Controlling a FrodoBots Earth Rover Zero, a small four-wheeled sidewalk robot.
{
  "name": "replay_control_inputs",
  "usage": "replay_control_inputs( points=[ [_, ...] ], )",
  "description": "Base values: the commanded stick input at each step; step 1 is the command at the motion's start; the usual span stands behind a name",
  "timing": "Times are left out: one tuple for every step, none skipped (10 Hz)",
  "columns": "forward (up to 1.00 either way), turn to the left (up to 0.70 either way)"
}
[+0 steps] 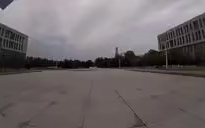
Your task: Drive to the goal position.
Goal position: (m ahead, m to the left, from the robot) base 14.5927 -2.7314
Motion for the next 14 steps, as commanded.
replay_control_inputs(
  points=[
    [0.23, 0.00],
    [0.13, 0.00],
    [0.04, 0.00],
    [0.00, 0.00],
    [0.00, 0.00],
    [0.00, 0.00],
    [0.00, 0.00],
    [0.00, 0.00],
    [0.00, 0.00],
    [0.00, 0.00],
    [0.00, 0.00],
    [0.00, 0.00],
    [0.70, 0.00],
    [0.70, 0.00]
  ],
)
